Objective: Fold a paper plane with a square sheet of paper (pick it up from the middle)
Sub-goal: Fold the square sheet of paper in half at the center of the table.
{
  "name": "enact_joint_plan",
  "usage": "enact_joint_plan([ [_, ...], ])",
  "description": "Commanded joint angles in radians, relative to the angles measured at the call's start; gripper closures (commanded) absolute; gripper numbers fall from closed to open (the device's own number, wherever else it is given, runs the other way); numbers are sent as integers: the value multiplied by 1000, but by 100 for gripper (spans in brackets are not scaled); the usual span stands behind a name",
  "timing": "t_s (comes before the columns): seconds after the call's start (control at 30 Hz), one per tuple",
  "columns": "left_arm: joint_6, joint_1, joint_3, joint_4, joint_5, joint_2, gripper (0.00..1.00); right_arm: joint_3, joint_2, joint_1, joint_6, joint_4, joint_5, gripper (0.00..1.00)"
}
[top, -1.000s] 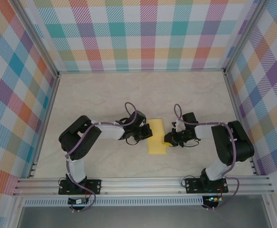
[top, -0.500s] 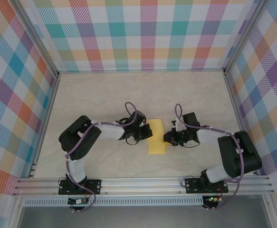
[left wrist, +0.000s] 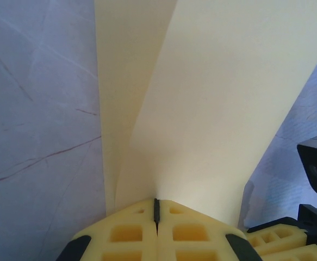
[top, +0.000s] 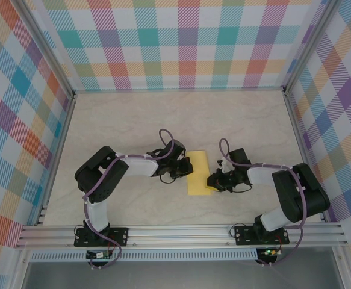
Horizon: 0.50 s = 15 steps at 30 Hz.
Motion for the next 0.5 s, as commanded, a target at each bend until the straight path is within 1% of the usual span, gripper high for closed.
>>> enact_joint_plan([
  [0.0, 26, -18, -20, -136, -42, 56, 100, -17, -56, 18, 7, -33, 21, 87],
  [0.13, 27, -18, -16, -136, -37, 58, 100, -6, -81, 35, -17, -85, 14, 89],
  [0.3, 32, -18, -16, -142, -39, 59, 100, -19, -60, 59, -11, -125, 69, 92],
  [0.37, 30, -18, -19, -141, -43, 59, 100, -28, -56, 73, 7, -146, 131, 93],
  [0.47, 29, -18, -19, -142, -42, 58, 100, -43, -49, 83, 45, -140, 170, 94],
])
